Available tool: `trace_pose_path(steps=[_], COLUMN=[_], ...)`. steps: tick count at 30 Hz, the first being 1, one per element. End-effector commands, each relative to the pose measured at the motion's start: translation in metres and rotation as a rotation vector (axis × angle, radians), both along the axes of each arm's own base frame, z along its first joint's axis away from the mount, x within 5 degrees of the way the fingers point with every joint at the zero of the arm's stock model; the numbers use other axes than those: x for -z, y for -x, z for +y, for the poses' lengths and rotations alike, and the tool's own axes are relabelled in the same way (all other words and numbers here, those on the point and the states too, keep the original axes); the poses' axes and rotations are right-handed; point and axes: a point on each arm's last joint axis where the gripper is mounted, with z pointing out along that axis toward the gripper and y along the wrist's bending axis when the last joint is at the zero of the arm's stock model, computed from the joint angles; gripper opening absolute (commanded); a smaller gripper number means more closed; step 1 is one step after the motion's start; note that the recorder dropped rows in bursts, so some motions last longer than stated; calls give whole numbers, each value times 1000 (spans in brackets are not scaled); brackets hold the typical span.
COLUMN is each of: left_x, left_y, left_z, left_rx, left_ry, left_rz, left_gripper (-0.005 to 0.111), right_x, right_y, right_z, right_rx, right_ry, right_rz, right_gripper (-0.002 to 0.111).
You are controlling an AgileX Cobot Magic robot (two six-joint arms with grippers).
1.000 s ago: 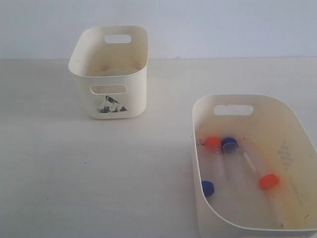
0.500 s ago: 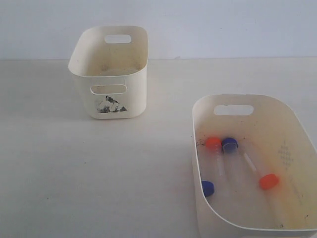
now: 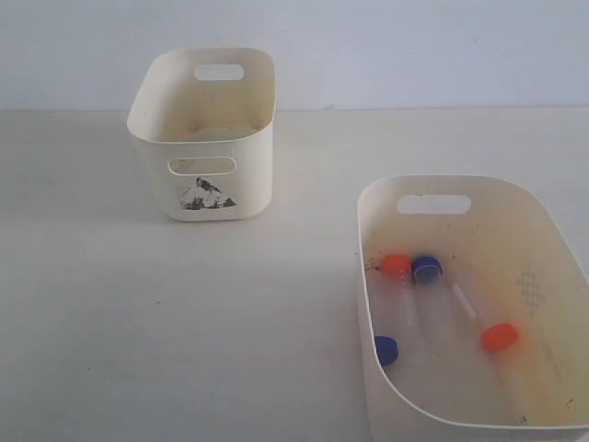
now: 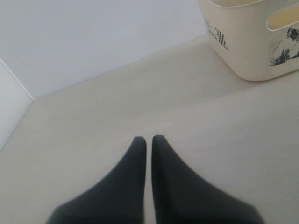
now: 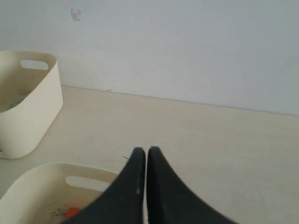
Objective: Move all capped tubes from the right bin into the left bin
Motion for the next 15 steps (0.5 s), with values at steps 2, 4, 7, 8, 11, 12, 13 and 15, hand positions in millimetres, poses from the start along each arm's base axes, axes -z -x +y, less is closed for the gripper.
trace_pose_path(steps=[2, 4, 7, 8, 11, 12, 13, 15], left_x=[-1, -1, -1, -1, -1, -1, -1, -1], left_y=[0, 0, 0, 0, 0, 0, 0, 0], left_z=[0, 0, 0, 0, 0, 0, 0, 0], left_rx=[5, 5, 5, 5, 5, 5, 5, 5], left_ry=[12, 12, 12, 12, 12, 12, 12, 12], left_rz=[-6, -6, -6, -6, -6, -6, -6, -6], left_gripper=[4, 4, 4, 4, 4, 4, 4, 4], right_x=[-3, 6, 27, 33, 49, 52, 56, 59], right_y=[-19, -28, -41, -42, -50, -53, -56, -59], right_z=[-1, 1, 6, 8, 12, 13, 16, 22], right_rx=[22, 15, -18, -31, -86, -103, -125, -154], right_ry=[-47, -90, -144, -145, -113, -97, -86, -79], right_rz=[-46, 24, 224, 282, 412, 431, 449, 463], right_gripper=[1, 1, 1, 1, 1, 1, 1, 1])
